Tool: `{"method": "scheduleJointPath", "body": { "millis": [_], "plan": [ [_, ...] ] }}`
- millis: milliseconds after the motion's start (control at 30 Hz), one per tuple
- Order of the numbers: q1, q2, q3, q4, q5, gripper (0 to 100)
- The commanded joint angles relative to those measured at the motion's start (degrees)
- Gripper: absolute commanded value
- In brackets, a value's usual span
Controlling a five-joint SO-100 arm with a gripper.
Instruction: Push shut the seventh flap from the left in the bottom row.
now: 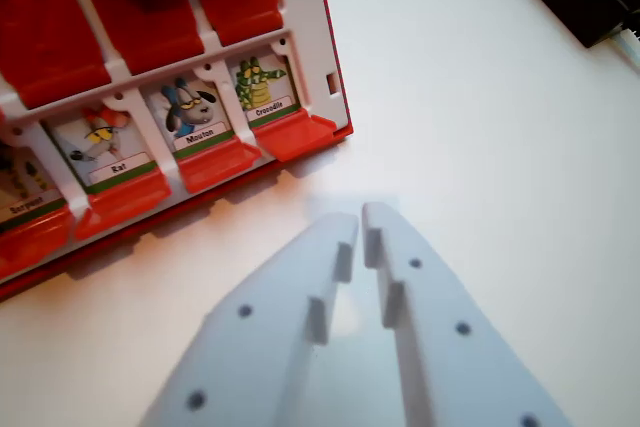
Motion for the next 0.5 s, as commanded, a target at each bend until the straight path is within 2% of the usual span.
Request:
{"method": "scheduleJointPath", "body": {
  "millis": [0,100,400,467],
  "plan": [
    [-0.44,-3.16,-1.76,-5.98,-1.58,0],
    [-0.62,-6.15,-2.11,-8.88,-2.72,0],
    [-1.67,-13.45,-1.85,-16.52,-7.47,1],
    [-1.85,-14.50,-2.20,-16.79,-8.00,1]
  ]
}}
